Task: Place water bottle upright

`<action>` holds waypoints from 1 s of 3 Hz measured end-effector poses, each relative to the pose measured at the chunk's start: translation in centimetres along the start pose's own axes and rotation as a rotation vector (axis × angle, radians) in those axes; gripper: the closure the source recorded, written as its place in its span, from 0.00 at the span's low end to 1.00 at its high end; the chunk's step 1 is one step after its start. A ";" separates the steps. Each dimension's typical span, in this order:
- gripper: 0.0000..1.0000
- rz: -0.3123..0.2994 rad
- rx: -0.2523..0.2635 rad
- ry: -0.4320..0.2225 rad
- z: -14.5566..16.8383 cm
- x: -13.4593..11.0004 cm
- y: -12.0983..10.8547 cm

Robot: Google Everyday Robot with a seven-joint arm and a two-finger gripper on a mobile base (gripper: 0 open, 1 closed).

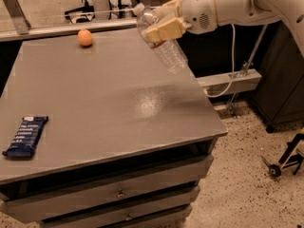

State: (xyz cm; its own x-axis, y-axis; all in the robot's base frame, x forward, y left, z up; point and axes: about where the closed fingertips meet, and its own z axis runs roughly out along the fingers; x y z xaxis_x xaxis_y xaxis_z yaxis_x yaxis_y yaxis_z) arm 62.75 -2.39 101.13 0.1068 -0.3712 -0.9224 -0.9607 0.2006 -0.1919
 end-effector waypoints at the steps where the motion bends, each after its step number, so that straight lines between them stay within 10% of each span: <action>1: 1.00 -0.011 -0.019 -0.069 0.2 -1.3 0.3; 3: 1.00 -0.002 -0.027 -0.167 0.5 -1.5 0.5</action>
Offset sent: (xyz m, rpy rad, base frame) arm -0.0044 0.0069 0.0115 0.0666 -0.0183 0.0358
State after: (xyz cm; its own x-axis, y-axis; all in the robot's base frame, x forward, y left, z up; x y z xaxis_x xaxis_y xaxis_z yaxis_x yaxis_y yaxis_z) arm 62.24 -1.25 102.24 0.1474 -0.2156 -0.9653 -0.9667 0.1748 -0.1866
